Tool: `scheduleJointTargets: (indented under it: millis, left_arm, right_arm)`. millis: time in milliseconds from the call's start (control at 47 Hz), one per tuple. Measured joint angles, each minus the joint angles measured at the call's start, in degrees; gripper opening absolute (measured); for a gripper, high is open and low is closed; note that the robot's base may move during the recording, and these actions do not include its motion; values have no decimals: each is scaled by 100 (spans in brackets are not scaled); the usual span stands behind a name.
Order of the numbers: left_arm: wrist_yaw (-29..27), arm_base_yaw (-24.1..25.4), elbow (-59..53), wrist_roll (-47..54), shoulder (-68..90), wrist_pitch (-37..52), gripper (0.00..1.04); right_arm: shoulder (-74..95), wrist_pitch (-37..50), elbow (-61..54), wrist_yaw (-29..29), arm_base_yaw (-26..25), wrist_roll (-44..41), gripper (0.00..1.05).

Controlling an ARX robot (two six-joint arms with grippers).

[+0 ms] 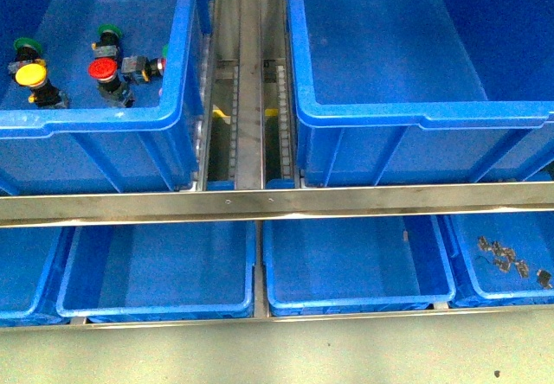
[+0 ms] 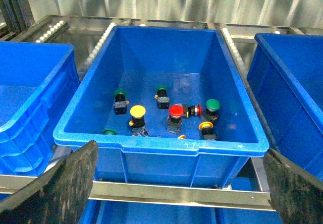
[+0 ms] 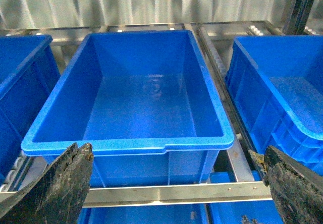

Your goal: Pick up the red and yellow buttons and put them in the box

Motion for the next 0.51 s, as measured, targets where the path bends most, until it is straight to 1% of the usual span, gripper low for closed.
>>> scheduleJointTargets:
  millis: [511]
  left_arm:
    - [0, 0, 0, 0, 0, 0, 97]
  right_arm:
    - [0, -2, 0, 0, 0, 0, 99]
